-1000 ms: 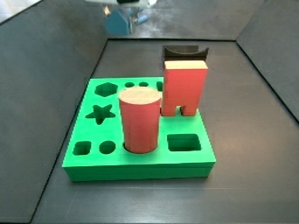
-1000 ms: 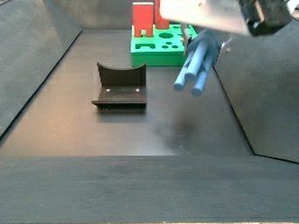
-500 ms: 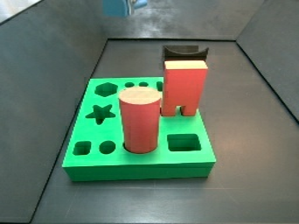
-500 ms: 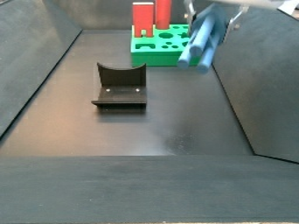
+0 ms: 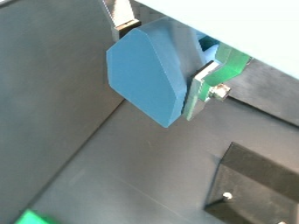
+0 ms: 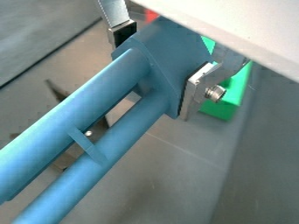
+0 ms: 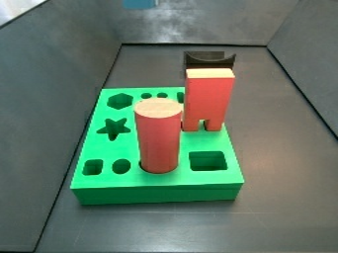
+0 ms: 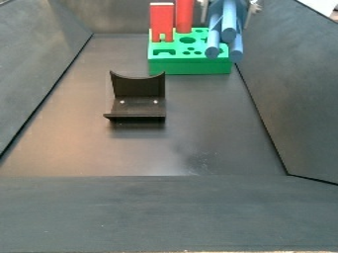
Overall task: Pick up the 3 prong object. Move up. Place the 3 prong object on the fixture. Regrasp the 3 prong object. Move to above the board. Insert the 3 prong object.
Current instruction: Place the 3 prong object on the fixture.
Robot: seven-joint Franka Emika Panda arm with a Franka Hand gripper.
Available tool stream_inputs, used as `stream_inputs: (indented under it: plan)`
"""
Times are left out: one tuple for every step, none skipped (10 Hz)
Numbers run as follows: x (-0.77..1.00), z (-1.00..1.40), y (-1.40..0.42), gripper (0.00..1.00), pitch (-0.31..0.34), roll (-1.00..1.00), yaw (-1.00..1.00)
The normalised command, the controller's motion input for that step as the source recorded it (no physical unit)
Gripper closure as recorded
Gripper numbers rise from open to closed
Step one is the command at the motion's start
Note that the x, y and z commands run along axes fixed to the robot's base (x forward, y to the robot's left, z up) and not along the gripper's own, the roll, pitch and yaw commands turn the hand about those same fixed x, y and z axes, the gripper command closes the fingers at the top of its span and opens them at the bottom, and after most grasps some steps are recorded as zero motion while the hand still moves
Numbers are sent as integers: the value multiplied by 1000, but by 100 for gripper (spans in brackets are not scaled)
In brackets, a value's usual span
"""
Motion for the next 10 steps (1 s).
stream_inputs:
  plan:
    - [1000, 79, -280, 100, 208, 48, 1000]
    - [1000, 72, -259, 100, 196, 43, 771]
    - [1000, 66, -233, 100, 165, 36, 455]
    - [1000, 61, -216, 100, 143, 31, 276]
    - [1000, 56, -199, 100, 131, 27, 175]
    - [1000, 51, -182, 100, 129, 24, 101]
    - [1000, 51, -169, 100, 136, 22, 72]
    - [1000, 47, -153, 100, 145, 22, 57]
    - [1000, 39, -137, 100, 142, 22, 46]
    - [1000, 36, -126, 100, 143, 22, 44]
